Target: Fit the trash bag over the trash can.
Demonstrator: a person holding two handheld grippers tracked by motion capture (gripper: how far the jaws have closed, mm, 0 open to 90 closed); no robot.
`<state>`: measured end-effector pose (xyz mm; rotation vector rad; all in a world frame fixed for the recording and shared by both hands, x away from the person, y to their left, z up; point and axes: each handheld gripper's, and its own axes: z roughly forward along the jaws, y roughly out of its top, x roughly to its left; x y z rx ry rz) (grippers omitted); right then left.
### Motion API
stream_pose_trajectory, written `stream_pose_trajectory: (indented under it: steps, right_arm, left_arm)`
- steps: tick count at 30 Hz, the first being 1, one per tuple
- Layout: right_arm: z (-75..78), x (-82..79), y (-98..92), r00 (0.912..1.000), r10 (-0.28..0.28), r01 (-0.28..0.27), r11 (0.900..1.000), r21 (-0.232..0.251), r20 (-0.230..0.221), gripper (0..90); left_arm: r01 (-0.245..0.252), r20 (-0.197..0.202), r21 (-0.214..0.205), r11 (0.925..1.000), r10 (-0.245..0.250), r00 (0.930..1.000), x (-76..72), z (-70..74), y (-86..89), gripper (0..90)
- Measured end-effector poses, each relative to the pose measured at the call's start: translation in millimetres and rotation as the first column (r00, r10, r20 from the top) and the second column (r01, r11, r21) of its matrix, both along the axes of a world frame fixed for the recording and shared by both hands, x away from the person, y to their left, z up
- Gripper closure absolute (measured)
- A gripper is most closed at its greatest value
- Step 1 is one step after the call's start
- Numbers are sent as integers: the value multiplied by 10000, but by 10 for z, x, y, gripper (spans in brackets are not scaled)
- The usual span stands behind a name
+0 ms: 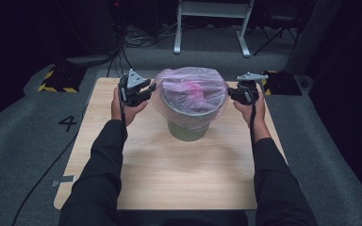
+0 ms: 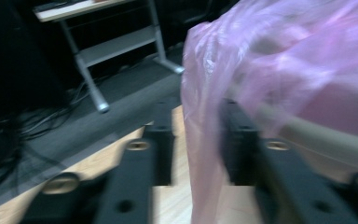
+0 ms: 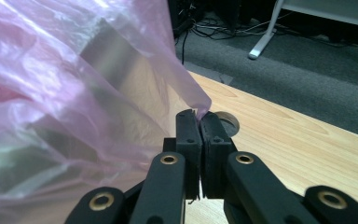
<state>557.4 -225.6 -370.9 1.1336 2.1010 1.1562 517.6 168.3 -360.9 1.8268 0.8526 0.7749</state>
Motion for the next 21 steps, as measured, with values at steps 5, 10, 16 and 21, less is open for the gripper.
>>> stream_pose_trajectory:
  steps: [5,10,16,21]
  right_arm:
    - [-75,43,32,9992,69,-68,10000,17,-385,884]
    - [-170,102,43,9968,54,-43,9999,136,-799,884]
    - [-281,131,94,9939,158,-139,9997,176,-1092,884]
    - [-322,139,148,9924,268,-230,9992,326,-1205,884]
  left_arm:
    - [-80,-652,7,10000,81,9978,167,-110,-72,899]
    - [-569,-1076,346,9978,603,9924,261,-236,-151,900]
    - [-328,-1768,629,9975,435,9833,330,-386,-282,900]
    - [-91,-2534,602,9981,241,9671,391,-423,-369,900]
